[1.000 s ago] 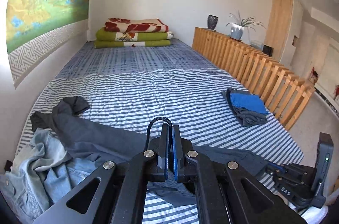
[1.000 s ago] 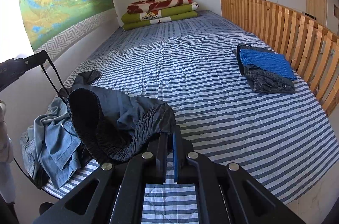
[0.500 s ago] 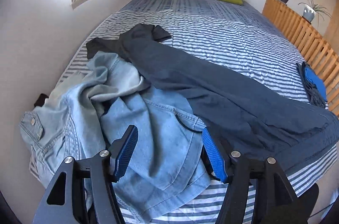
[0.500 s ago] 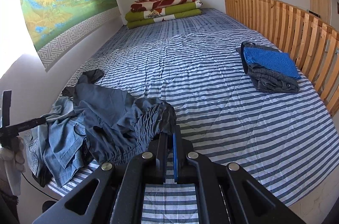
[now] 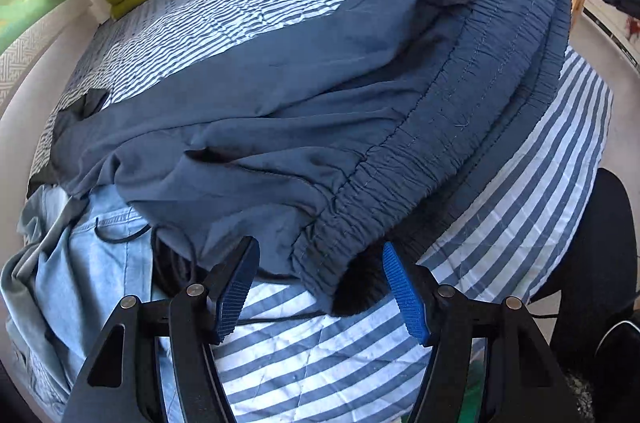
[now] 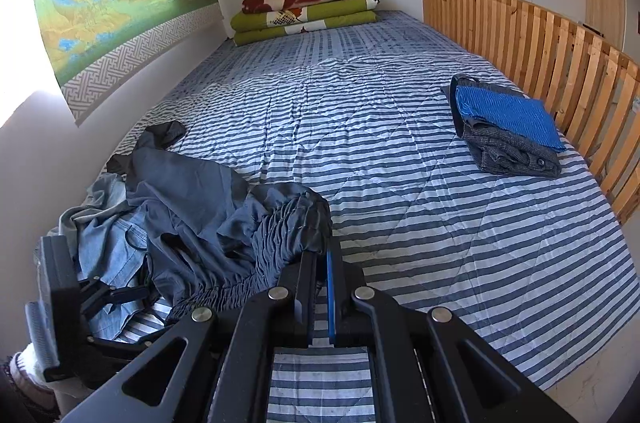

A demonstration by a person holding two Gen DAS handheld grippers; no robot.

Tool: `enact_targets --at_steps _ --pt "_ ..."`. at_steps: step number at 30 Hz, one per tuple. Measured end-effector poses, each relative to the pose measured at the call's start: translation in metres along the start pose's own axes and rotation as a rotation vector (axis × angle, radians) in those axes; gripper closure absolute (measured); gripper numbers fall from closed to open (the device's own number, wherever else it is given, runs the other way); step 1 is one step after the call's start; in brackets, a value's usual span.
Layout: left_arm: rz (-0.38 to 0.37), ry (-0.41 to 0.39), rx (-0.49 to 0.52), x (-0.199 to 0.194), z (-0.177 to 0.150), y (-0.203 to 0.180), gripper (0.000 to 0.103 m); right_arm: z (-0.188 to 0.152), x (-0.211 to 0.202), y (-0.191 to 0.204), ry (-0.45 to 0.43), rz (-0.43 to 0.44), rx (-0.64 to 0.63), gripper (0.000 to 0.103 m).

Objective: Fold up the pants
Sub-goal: 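Carry the navy trousers with both grippers toward the folded blue shirt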

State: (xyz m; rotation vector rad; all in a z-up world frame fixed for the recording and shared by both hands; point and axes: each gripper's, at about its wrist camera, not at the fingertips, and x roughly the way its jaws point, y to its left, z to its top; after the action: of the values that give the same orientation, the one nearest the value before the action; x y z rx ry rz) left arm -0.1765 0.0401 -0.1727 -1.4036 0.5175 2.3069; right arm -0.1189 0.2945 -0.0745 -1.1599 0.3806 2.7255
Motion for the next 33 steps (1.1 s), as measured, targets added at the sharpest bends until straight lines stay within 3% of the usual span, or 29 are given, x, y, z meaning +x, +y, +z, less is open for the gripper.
enact_targets --at_steps 3,4,6,10,14,16,19,23,29,33 --pt "0.01 -0.003 0.032 0.013 0.009 -0.006 0.036 0.0 0.001 -0.002 0.003 -0.001 0.004 0.099" --pt "0.008 -0.011 0.037 0.015 0.012 -0.007 0.041 0.0 0.001 -0.004 0.004 0.0 0.006 0.099" --pt "0.025 -0.015 0.0 0.025 0.016 0.001 0.095 0.0 0.003 -0.004 0.008 -0.001 0.003 0.099" --pt "-0.027 -0.096 -0.223 0.0 0.024 0.046 0.096 -0.004 0.006 -0.002 0.024 -0.004 -0.023 0.099" --pt "-0.14 -0.237 -0.479 -0.062 0.018 0.114 0.096 -0.01 0.017 0.005 0.055 -0.028 -0.077 0.099" --pt "-0.18 -0.305 -0.558 -0.1 0.015 0.142 0.096 -0.013 0.021 0.016 0.072 0.014 -0.105 0.099" --pt "-0.103 -0.413 -0.58 -0.16 0.009 0.173 0.096 -0.013 0.013 0.057 0.059 0.09 -0.185 0.099" --pt "-0.069 -0.566 -0.669 -0.243 -0.011 0.215 0.097 -0.004 -0.011 0.123 0.021 0.221 -0.298 0.099" --pt "0.081 -0.742 -0.737 -0.367 -0.052 0.262 0.097 0.011 -0.068 0.216 -0.01 0.506 -0.406 0.099" --pt "0.183 -0.834 -0.708 -0.448 -0.059 0.275 0.097 0.013 -0.122 0.266 -0.045 0.712 -0.476 0.099"
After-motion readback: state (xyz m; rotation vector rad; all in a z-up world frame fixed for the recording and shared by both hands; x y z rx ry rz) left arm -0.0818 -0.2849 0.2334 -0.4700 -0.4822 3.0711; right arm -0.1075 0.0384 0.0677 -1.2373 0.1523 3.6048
